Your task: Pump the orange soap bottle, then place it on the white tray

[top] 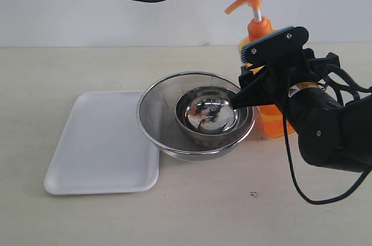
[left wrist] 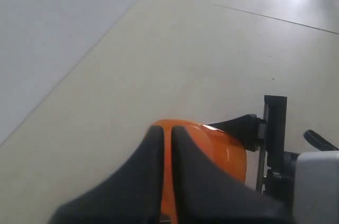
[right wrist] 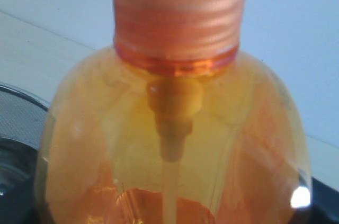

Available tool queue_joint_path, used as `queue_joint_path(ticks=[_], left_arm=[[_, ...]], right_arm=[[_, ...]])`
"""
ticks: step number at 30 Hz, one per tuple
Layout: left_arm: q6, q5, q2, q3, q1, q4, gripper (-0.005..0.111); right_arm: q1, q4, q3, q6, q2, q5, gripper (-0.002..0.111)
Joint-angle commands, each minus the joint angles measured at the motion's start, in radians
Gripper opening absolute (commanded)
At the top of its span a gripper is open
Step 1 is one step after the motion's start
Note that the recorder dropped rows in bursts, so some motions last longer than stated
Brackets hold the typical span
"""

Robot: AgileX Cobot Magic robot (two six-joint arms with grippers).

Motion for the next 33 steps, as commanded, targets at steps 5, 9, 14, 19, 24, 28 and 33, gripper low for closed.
queue_joint_path(ticks=[5, 9, 14, 19, 24, 28, 33], left_arm=[[-0.009, 0.031, 0.018, -0.005, -0.004, 0.000, 0.005], [-0.009, 0.042, 0.025, -0.005, -0.004, 0.000, 0.005], [-0.009, 0.049, 0.026, -0.005, -0.004, 0.000, 0.005], [-0.013, 0.070, 0.035, -0.005, -0.004, 0.008, 0.005], [-0.044, 0.097, 0.037, -0.005, -0.004, 0.058, 0.005], [-0.069, 0.113, 0.037, -0.005, -0.004, 0.098, 0.005], [-0.069, 0.125, 0.037, -0.005, -0.004, 0.098, 0.005]], right_arm=[[0.002, 0.006, 0.006, 0.006, 0.005, 0.087, 0.000], [0.002, 0.006, 0.006, 0.006, 0.005, 0.087, 0.000], [0.002, 0.006, 0.006, 0.006, 0.005, 0.087, 0.000], [0.002, 0.006, 0.006, 0.006, 0.005, 0.087, 0.000], [0.002, 0.006, 0.006, 0.006, 0.005, 0.087, 0.000], [0.002, 0.005, 0.006, 0.006, 0.005, 0.086, 0.000], [0.002, 0.005, 0.006, 0.006, 0.005, 0.086, 0.000]])
